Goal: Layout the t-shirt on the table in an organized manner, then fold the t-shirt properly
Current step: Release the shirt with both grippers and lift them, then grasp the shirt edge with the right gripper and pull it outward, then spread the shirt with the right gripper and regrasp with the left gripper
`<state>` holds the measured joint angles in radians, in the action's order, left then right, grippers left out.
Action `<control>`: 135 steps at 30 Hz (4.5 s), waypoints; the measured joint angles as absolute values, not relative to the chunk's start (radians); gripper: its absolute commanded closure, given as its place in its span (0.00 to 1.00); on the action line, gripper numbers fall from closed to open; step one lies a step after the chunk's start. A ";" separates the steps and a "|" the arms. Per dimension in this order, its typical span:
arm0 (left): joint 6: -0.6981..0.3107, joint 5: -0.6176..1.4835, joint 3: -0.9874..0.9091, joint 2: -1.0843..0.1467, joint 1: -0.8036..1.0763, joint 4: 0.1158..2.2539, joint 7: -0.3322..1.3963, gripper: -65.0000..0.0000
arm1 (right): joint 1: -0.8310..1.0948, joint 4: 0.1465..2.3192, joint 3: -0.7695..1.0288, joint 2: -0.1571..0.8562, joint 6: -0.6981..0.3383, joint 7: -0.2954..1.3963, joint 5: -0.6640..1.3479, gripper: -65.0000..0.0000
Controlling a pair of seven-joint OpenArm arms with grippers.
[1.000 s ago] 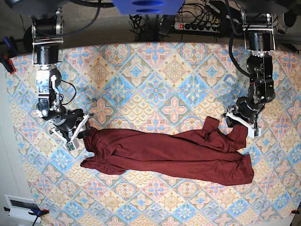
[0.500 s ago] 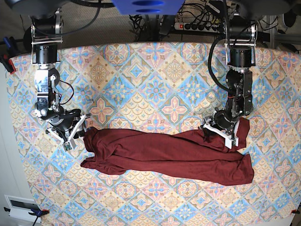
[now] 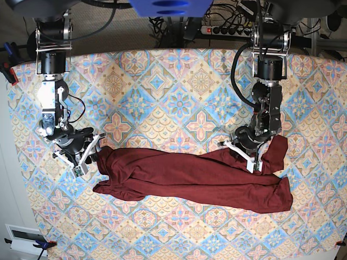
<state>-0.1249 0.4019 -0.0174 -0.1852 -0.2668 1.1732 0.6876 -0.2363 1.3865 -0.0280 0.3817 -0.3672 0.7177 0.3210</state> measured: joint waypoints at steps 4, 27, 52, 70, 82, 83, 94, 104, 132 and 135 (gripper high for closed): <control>-0.167 0.411 -0.051 -0.233 -0.177 1.366 0.762 1.00 | -0.236 1.386 -0.030 0.381 -0.367 0.717 0.320 0.79; -0.256 0.739 -0.382 -0.471 0.131 1.853 0.891 1.00 | -0.199 1.461 -0.255 0.374 -0.374 0.697 0.340 0.53; -0.256 0.741 -0.380 -0.471 0.131 1.839 0.891 1.00 | -0.260 1.340 -0.268 0.310 -0.374 0.662 0.318 0.53; -0.256 0.741 -0.380 -0.471 0.131 1.839 0.891 1.00 | -0.369 1.102 -0.369 0.308 -0.375 0.615 0.341 0.92; -0.260 0.758 -0.394 -0.471 0.125 1.840 0.891 1.00 | -0.352 1.312 -0.017 0.386 -0.374 0.671 0.324 1.00; -0.260 0.764 -0.403 -0.471 0.125 1.840 0.891 1.00 | -0.346 1.337 -0.004 0.398 -0.379 0.690 0.331 1.00; -0.263 1.056 -0.411 -0.581 0.131 1.851 0.892 1.00 | -0.198 1.641 0.110 0.516 -0.392 0.904 0.347 1.00; -0.358 1.233 -0.594 -0.654 0.245 1.960 0.970 1.00 | 0.082 1.981 0.236 0.569 -0.592 0.912 0.356 1.00; -0.378 0.535 -0.038 -0.335 -0.406 1.180 0.928 0.72 | -0.226 1.654 0.114 0.475 -0.622 0.909 0.319 1.00; -0.374 0.536 -0.023 -0.338 -0.412 1.133 0.888 0.59 | -0.225 1.654 0.113 0.474 -0.622 0.909 0.321 1.00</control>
<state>-0.3737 0.5362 -0.0227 -0.3382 -0.4118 1.1332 0.8875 -0.2253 1.6539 0.1131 0.4740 -0.6216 0.9092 0.3206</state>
